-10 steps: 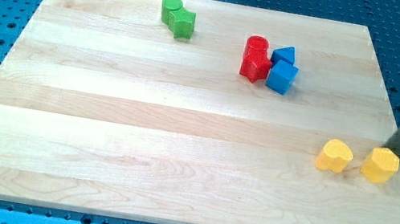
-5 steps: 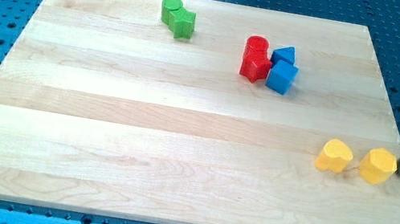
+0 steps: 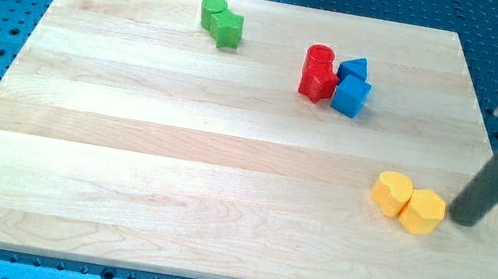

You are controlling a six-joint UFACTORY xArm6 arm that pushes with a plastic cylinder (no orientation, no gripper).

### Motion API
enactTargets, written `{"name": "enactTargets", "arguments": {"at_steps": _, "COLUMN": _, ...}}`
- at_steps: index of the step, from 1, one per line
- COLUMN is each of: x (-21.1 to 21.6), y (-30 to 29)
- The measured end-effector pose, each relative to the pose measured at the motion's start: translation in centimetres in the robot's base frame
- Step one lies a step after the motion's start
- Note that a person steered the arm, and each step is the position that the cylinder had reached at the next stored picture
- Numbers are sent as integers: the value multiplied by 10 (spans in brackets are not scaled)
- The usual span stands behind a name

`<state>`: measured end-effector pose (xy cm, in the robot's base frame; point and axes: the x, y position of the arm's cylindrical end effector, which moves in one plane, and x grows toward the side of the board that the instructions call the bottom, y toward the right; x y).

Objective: Slide the yellow blocks towards the center left

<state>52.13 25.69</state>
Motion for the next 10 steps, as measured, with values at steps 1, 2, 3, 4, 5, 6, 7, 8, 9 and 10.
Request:
{"name": "enactTargets", "arguments": {"at_steps": 1, "x": 17, "y": 7}}
{"name": "enactTargets", "arguments": {"at_steps": 2, "x": 23, "y": -9}}
{"name": "enactTargets", "arguments": {"at_steps": 3, "x": 12, "y": -42}}
{"name": "enactTargets", "arguments": {"at_steps": 4, "x": -4, "y": -85}}
{"name": "enactTargets", "arguments": {"at_steps": 5, "x": -12, "y": -115}}
{"name": "enactTargets", "arguments": {"at_steps": 6, "x": -19, "y": -139}}
{"name": "enactTargets", "arguments": {"at_steps": 7, "x": -25, "y": -163}}
{"name": "enactTargets", "arguments": {"at_steps": 8, "x": -35, "y": -194}}
{"name": "enactTargets", "arguments": {"at_steps": 9, "x": -38, "y": -237}}
{"name": "enactTargets", "arguments": {"at_steps": 10, "x": -44, "y": -276}}
